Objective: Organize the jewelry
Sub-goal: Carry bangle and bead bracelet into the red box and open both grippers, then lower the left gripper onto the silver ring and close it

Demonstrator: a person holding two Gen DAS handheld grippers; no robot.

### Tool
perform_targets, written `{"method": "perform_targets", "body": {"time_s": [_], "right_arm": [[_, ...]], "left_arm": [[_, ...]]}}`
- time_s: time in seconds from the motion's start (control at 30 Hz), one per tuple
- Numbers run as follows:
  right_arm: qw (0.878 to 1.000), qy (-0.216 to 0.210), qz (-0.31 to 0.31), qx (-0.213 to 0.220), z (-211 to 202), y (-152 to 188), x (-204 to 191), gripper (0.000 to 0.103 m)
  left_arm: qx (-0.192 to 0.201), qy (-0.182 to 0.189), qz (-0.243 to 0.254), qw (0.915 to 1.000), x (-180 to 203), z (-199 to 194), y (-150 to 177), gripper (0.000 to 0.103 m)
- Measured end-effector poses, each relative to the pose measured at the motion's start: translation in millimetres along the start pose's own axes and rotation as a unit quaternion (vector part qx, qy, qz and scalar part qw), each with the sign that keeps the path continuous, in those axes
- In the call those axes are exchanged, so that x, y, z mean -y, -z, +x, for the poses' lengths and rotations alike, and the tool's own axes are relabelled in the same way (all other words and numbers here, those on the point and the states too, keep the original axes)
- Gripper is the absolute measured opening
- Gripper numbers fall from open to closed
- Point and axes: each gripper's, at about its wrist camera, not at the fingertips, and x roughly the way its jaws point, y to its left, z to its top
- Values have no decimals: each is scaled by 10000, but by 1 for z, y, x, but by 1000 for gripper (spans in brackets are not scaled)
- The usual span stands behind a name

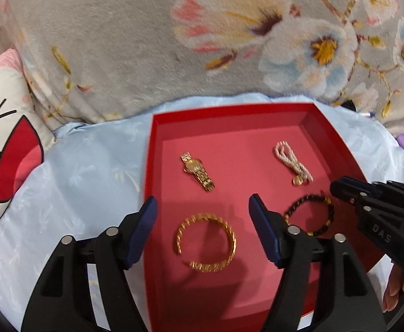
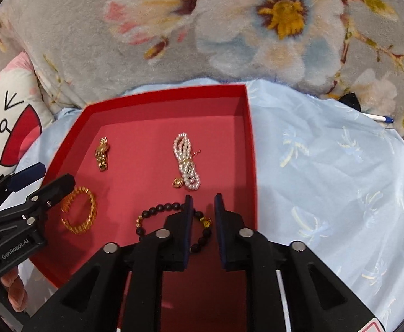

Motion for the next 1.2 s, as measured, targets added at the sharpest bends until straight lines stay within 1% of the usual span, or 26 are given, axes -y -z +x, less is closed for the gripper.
{"method": "perform_targets", "body": {"time_s": [0.1, 0.13, 0.2, 0.23, 0.3, 0.4, 0.43, 0.53, 0.67, 0.73, 0.83, 0.93, 1.0, 1.03, 1.07, 1.2], "right_arm": [[9996, -55, 62, 278, -23, -4, 7, 29], [9992, -59, 55, 393, -36, -3, 9, 30], [9984, -87, 46, 558, -58, 2, 13, 36], [9981, -97, 42, 608, -67, 5, 15, 37], [9975, -104, 20, 705, -90, 18, 18, 40], [9972, -154, -12, 738, -119, 45, 21, 42], [9971, -172, -10, 736, -126, 53, 22, 42], [9976, -199, -77, 655, -144, 87, 21, 44], [9983, 27, -259, 515, -159, 135, 16, 45], [9987, 17, -311, 408, -164, 154, 15, 45], [9994, -46, -218, 259, -169, 183, 19, 45], [9996, 5, -203, 184, -170, 202, 19, 45], [9998, -82, -130, 110, -171, 212, 20, 45], [9998, -163, -84, 57, -171, 217, 20, 45], [9998, -195, -60, 29, -171, 221, 21, 45], [9995, -275, -93, -132, -165, 230, 18, 45]], "left_arm": [[165, 60, -219, 9996, -12, -20, -4, 68], [206, 68, -275, 9994, -16, -29, -3, 69], [293, 34, -317, 9991, -22, -46, 1, 71], [368, -16, -296, 9989, -24, -57, 6, 71], [444, -102, -286, 9986, -27, -74, 17, 76], [375, -75, -287, 9989, -30, -94, 41, 77], [308, -73, -276, 9991, -30, -99, 54, 77], [182, -27, -284, 9994, -25, -112, 83, 77], [62, 52, -147, 9999, -10, -127, 122, 77], [16, 134, -136, 9998, -2, -134, 139, 77], [-38, 273, -184, 9995, 7, -142, 162, 77], [-175, 414, -245, 9987, 14, -145, 180, 77], [-222, 448, -241, 9985, 18, -147, 190, 77], [-226, 408, -174, 9988, 20, -148, 195, 77], [-232, 373, -158, 9989, 21, -149, 198, 77], [-253, 491, -277, 9981, 20, -155, 204, 77]]}}
